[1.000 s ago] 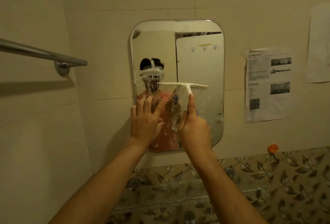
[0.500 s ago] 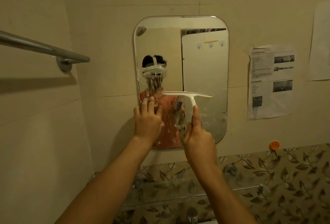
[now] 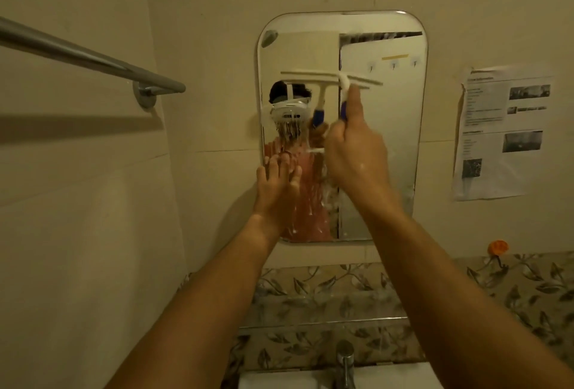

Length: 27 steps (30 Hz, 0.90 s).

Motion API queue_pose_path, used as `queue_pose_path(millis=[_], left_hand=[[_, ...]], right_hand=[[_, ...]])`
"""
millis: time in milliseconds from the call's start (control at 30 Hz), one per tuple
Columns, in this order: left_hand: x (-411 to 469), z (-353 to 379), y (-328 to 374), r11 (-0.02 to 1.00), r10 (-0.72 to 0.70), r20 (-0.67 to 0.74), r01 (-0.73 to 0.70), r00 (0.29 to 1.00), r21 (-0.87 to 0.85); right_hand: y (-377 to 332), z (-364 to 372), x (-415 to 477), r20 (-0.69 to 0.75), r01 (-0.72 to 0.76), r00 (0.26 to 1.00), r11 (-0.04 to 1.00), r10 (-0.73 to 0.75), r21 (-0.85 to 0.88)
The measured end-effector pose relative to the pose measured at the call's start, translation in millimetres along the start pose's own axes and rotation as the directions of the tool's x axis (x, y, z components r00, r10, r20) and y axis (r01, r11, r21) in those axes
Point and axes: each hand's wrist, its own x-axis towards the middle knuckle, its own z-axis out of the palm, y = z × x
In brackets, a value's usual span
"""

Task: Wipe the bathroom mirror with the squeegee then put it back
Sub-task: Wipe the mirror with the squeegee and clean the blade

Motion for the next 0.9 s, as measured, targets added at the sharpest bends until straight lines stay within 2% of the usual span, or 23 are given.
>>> queue_pose_path(millis=[100, 200, 333, 400, 500, 633, 800, 900], left_hand=[[0, 6, -4, 0.999, 0.038, -0.133, -0.033, 0.99, 0.041], [0, 8, -4, 0.994, 0.096, -0.098, -0.091, 0.99, 0.058], [1, 10, -3, 0.996, 0.081, -0.119, -0.076, 0.99, 0.051], [1, 11, -4, 0.995, 0.085, -0.08, -0.081, 0.993, 0.054], [-2, 12, -5, 0.997, 0.075, -0.084, -0.074, 0.994, 0.021], [-2, 18, -3, 0.997, 0.009, -0.203, -0.025, 0.979, -0.077], [-1, 20, -5, 0.991, 0.011, -0.11, -0.026, 0.994, -0.129], [-6, 21, -6, 0.991, 0.024, -0.133, -0.041, 0.991, -0.129]], right_hand=[[-29, 3, 26, -0.017, 0.043, 0.999, 0.996, -0.045, -0.083], [-47, 12, 44, -0.014, 0.04, 0.999, 0.988, -0.042, -0.147], [-46, 31, 46, -0.005, -0.021, 1.0, 0.983, 0.02, -0.18], [-42, 37, 41, -0.012, -0.028, 1.0, 0.981, 0.026, -0.19], [-33, 40, 25, -0.018, -0.052, 0.999, 0.978, 0.05, -0.202], [-15, 52, -7, -0.036, -0.088, 0.996, 0.98, 0.082, -0.18], [3, 69, -40, -0.021, -0.134, 0.991, 0.979, 0.132, -0.157], [15, 79, -59, -0.002, -0.169, 0.985, 0.974, 0.171, -0.148]])
